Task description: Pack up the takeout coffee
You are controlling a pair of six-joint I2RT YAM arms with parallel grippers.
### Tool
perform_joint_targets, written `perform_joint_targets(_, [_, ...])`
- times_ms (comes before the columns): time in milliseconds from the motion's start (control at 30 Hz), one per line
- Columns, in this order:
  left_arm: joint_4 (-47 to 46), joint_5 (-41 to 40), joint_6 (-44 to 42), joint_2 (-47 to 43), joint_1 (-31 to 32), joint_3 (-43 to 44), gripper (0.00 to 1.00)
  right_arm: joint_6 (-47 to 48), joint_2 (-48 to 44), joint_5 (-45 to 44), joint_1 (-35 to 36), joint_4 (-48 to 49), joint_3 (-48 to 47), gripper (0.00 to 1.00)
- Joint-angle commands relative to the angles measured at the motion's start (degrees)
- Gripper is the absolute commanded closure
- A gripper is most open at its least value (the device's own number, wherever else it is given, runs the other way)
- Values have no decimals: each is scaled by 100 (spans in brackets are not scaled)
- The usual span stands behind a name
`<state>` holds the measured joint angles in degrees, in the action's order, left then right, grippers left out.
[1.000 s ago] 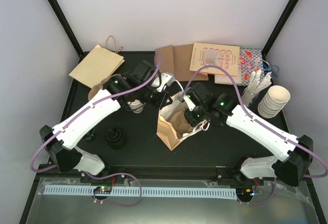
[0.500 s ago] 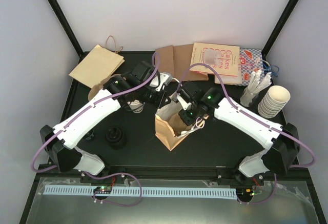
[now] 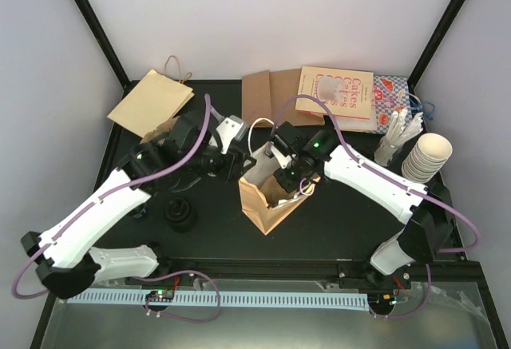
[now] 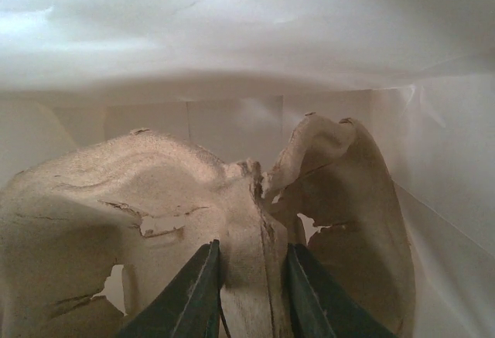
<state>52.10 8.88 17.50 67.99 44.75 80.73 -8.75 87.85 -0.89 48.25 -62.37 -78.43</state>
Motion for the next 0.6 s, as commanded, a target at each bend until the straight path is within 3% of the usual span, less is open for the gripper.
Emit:
perform_joint_targets(0, [-468,-409,-468,-529,690,-320,47,-56,96,-60,31,-190,-146,75])
perform_joint_targets(233, [-1739,-881,-1933,-1072,2215,-1123,52,-49,168,-10,33,-224,-232,75])
perform_joint_targets(367, [-2520,-1237,-2956,-1252,2600,-1591,52,-53,207,-15,35,-265,-278,76])
perform_joint_targets(567, [-2441,-1152,-4875,-1056,2775,-1549,51,-25,180,-15,34,-276,-271,76])
